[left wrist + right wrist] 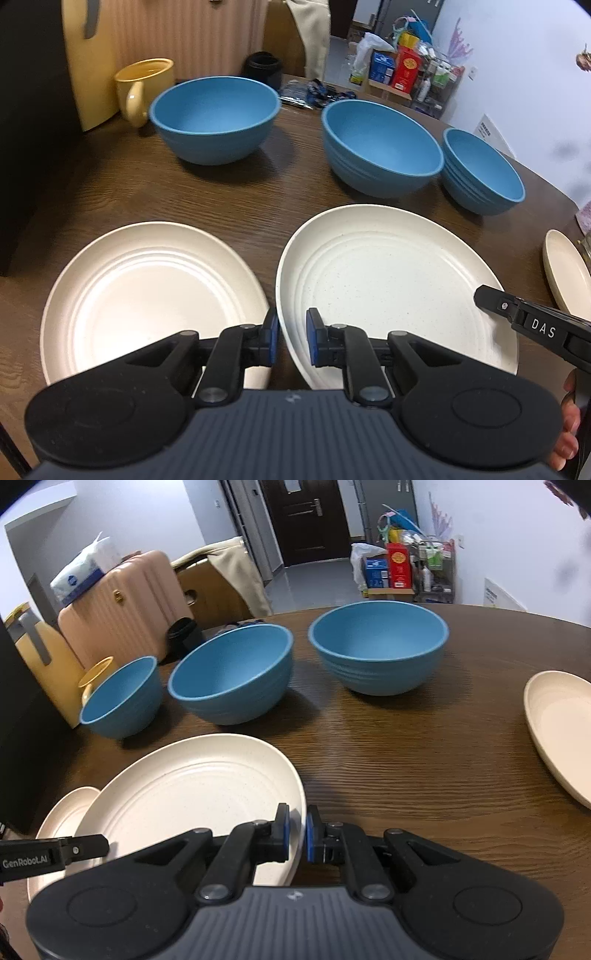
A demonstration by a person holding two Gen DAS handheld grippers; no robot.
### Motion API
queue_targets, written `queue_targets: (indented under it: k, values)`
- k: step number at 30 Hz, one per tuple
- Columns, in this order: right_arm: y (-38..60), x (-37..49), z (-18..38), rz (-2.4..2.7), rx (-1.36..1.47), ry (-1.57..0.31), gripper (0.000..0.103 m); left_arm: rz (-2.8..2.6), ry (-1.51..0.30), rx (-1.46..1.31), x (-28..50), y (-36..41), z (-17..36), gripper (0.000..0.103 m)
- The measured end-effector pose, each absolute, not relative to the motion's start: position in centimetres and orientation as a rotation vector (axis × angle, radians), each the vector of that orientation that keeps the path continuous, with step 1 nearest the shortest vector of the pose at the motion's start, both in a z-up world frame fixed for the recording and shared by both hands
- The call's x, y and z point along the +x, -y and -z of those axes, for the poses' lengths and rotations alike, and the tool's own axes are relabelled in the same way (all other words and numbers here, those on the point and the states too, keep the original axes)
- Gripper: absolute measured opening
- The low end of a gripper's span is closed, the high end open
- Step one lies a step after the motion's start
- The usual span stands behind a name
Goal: Organize plates and bowls
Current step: 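Drag the gripped cream plates toward the body while both tools hold their rims, then bring the left tool's cream plate over the right tool's plate, stacking them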
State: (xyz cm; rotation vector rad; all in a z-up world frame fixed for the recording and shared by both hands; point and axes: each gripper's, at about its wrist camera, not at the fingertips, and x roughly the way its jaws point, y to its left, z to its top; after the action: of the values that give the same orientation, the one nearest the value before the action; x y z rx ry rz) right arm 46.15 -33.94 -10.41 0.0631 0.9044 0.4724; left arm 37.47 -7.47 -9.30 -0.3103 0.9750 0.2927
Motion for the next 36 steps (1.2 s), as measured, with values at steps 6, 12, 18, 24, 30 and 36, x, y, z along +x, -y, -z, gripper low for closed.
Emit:
queue_targets:
  k: [6, 12, 18, 24, 30, 36]
  values:
    - [31.6, 45.7, 10.1, -0.507, 0.05, -0.904, 0.008, -0.326, -0.965, -0.322, 36.2, 5.6, 8.9, 0.016]
    - [29.5, 45.2, 9.9, -0.54, 0.035, -0.907, 0.008, -0.358, -0.96, -0.333, 34.9, 3.7, 8.8, 0.016]
    - [27.3, 44.7, 9.8, -0.569, 0.02, -0.91, 0.008, -0.386, -0.956, -0.344, 33.7, 2.0, 8.5, 0.016]
    - [25.2, 44.1, 9.7, -0.591, 0.008, -0.912, 0.009, -0.41, -0.953, -0.354, 32.7, 0.3, 8.4, 0.016]
    - [23.4, 43.5, 9.7, -0.612, -0.002, -0.915, 0.009, -0.432, -0.951, -0.364, 31.9, -1.1, 8.2, 0.016]
    - [21.3, 42.8, 9.7, -0.635, -0.017, -0.913, 0.009, -0.458, -0.951, -0.374, 30.8, -2.8, 8.2, 0.016]
